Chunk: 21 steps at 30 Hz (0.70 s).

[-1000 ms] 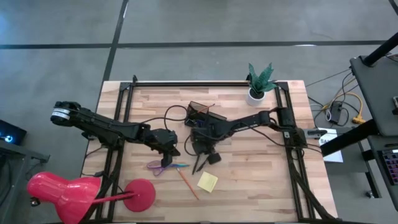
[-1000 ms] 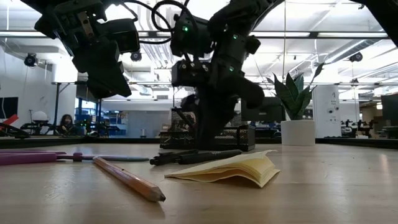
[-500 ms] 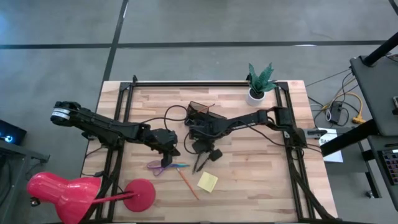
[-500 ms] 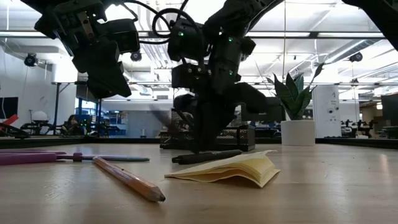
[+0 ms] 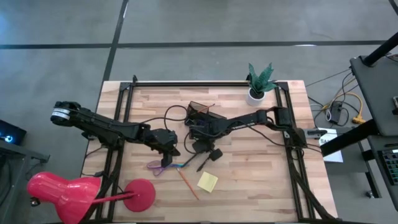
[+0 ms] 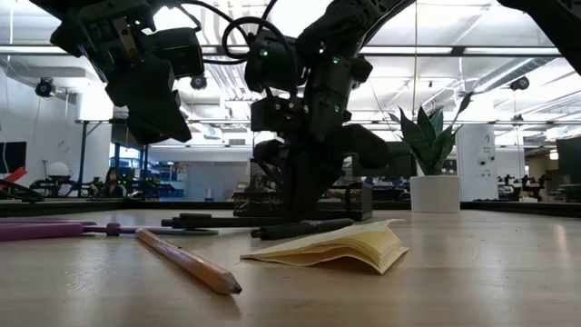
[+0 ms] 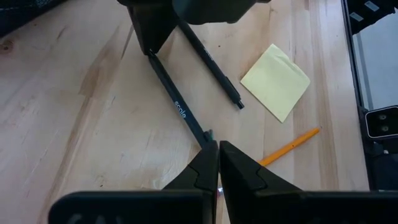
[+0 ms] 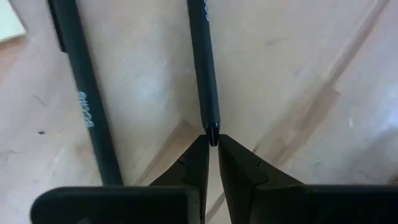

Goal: Pick and place office supplies into organizer
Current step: Put the left pen into the desk organizer

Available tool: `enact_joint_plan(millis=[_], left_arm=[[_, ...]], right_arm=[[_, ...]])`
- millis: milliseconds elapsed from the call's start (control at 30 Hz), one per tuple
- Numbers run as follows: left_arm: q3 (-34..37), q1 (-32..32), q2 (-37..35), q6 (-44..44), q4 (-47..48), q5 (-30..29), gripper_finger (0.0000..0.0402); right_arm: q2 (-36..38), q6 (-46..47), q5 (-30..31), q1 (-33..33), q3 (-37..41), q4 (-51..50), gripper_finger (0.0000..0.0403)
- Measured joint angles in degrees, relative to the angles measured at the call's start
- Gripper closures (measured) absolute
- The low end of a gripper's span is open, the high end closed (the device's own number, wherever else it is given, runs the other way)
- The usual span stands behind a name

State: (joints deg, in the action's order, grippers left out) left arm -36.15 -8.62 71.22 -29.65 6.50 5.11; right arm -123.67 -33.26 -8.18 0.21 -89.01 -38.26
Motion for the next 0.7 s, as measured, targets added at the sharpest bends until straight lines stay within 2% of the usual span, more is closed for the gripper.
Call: enact_joint_plan(millis=[467, 700], left_arm=[[0.64, 0.0, 0.0, -0.04, 0.02, -0.58, 0.0402], [0.99, 0.0, 0.0, -1.55, -0.06, -0.56, 0.0402]], right_arm=[[-0.14, 0.72, -1.52, 0.01, 0.94, 0.86, 0.0376], [-0.14, 1.55, 1.4, -0.04, 0.26, -0.11, 0.0376]])
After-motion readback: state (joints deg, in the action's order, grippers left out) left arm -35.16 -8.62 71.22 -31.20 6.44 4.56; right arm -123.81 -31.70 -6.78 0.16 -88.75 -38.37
